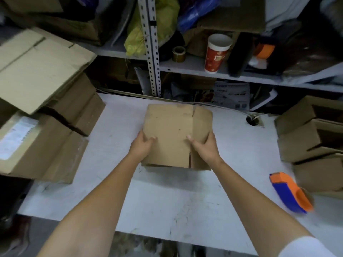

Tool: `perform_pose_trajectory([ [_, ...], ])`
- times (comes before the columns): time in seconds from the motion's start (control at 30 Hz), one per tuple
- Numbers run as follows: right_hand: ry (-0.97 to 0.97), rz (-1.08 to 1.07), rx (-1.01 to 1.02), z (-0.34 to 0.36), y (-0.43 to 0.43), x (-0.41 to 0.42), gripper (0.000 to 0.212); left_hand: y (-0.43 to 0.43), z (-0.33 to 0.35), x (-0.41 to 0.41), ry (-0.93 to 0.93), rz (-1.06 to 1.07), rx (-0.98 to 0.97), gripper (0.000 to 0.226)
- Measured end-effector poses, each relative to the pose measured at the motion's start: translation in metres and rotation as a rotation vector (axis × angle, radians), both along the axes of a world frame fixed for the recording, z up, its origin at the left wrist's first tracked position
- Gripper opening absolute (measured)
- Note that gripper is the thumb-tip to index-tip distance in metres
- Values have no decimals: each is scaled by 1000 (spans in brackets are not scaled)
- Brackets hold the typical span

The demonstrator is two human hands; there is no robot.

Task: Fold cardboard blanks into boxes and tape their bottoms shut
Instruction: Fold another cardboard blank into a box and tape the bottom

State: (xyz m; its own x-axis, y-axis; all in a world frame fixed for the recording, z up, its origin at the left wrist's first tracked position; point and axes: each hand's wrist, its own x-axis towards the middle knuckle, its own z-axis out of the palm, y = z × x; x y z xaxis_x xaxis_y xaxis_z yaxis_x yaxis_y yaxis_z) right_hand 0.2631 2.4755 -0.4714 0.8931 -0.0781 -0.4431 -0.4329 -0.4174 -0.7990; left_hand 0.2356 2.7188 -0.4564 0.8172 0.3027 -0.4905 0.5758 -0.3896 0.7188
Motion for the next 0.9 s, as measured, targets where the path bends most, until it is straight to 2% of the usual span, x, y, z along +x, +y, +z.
perform_pose_trajectory([
  [0.17, -99, 36, 275, 64, -14, -33, 92, -21, 42, -18, -135, -33, -214, 54],
  [0.27, -144, 78, 273, 92, -43, -53, 86, -43, 56, -34, -189, -27, -397, 55],
  [0.33, -151, 106, 216, 103, -67, -67, 82, -59, 65, -44, -195, -23, -478, 68],
  [0.43, -131, 146, 116, 109, -102, -86, 88, -82, 74, -60, -124, -79, -550, 85],
  [0.6, -100, 246, -10, 104, -146, -117, 121, -115, 76, -83, -22, -178, -556, 92],
  [0.7, -90, 263, -24, 97, -166, -129, 130, -131, 74, -93, -20, -239, -543, 86],
  [0.77, -104, 207, 53, 91, -177, -133, 129, -144, 76, -99, -31, -286, -518, 74],
  [0.83, -147, 150, 87, 88, -185, -135, 118, -161, 79, -104, -54, -327, -494, 58],
  [0.9, -181, 116, 74, 86, -194, -135, 96, -176, 83, -106, -105, -329, -486, 50],
])
